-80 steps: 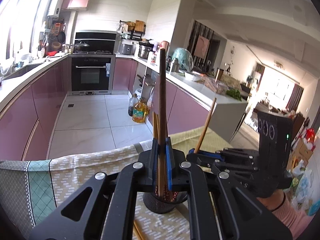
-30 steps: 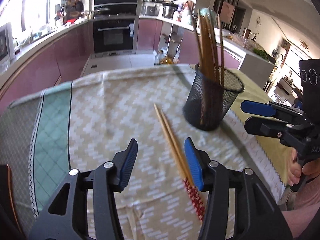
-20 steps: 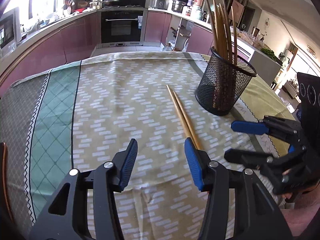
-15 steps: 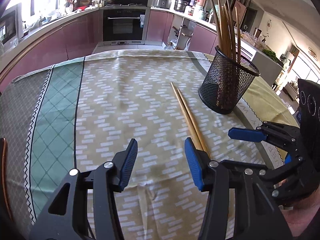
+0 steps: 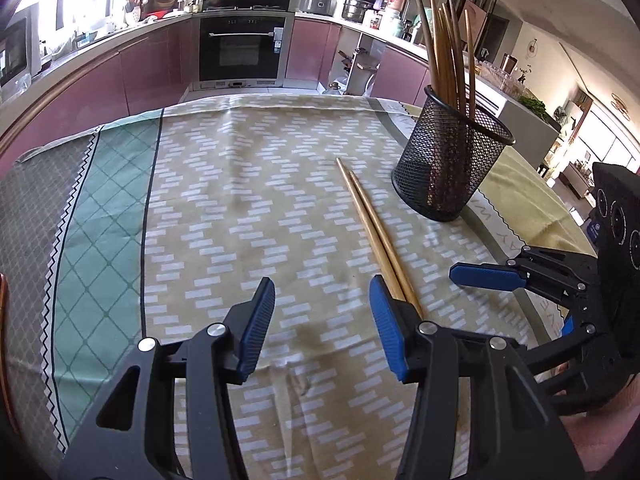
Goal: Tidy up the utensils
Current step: 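Move both tools back over the last two chopsticks on the cloth, then close the left tool on one chopstick while the right tool grasps the other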
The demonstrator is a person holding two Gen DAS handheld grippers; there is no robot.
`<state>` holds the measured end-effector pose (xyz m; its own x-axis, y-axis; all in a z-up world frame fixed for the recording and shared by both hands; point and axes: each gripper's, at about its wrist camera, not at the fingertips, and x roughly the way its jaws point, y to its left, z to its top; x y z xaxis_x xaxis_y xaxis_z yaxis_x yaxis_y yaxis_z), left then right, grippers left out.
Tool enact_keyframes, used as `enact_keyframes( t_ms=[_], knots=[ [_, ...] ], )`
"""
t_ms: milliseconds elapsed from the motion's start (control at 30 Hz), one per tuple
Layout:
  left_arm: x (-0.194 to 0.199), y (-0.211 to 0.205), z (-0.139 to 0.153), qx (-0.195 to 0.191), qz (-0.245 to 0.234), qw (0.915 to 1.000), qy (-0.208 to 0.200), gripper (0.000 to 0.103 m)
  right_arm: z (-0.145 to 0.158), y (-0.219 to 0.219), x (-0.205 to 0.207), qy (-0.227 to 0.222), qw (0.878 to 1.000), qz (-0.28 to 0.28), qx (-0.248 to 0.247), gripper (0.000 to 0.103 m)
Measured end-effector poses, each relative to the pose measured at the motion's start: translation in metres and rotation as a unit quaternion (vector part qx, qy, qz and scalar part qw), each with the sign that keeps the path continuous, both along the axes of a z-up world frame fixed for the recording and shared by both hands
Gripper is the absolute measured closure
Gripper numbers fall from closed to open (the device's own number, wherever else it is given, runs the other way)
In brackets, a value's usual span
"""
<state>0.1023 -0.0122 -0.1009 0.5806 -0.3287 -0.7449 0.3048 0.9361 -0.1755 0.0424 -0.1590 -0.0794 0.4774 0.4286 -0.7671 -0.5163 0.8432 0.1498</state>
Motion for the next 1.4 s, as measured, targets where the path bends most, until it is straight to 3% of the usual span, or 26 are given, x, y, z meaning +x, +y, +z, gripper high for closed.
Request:
enact_keyframes(
  t_ms=[100, 233, 367, 433, 600, 667, 900, 1067, 1400],
  knots=[
    [0.0, -0.007, -0.001, 0.001, -0.011, 0.9999, 0.0, 0.054, -0.001, -0.006, 0.003, 0.007, 1.0, -0.011, -0.01, 0.067],
    [-0.001, -0.02, -0.003, 0.01, -0.035, 0.9993, -0.001, 0.054, 0.001, -0.018, 0.004, 0.017, 1.0, -0.019, 0.016, 0.067],
    [-0.005, -0.038, -0.009, 0.044, -0.056, 0.9974, 0.0, 0.054, 0.001, -0.028, 0.007, 0.023, 0.999, -0.03, 0.037, 0.066],
    [-0.007, -0.043, -0.011, 0.056, -0.063, 0.9964, -0.005, 0.054, 0.001, -0.031, 0.008, 0.025, 0.998, -0.033, 0.044, 0.062],
    [-0.005, -0.045, -0.013, 0.083, -0.059, 0.9948, -0.002, 0.054, 0.002, -0.034, 0.007, 0.025, 0.998, -0.032, 0.053, 0.06],
    [-0.004, -0.044, -0.014, 0.092, -0.051, 0.9944, -0.002, 0.059, 0.003, -0.033, 0.007, 0.023, 0.998, -0.029, 0.054, 0.06],
    [-0.008, -0.032, -0.012, 0.064, -0.041, 0.9971, 0.005, 0.07, 0.004, -0.02, 0.012, 0.016, 0.999, -0.015, 0.049, 0.06],
    [-0.013, -0.026, -0.013, 0.048, -0.042, 0.9978, 0.016, 0.09, 0.0, -0.004, 0.022, 0.019, 0.999, -0.004, 0.039, 0.065],
    [-0.023, -0.029, -0.015, 0.025, -0.043, 0.9983, 0.032, 0.094, 0.0, 0.006, 0.028, 0.015, 1.0, -0.006, 0.007, 0.075]
  ],
)
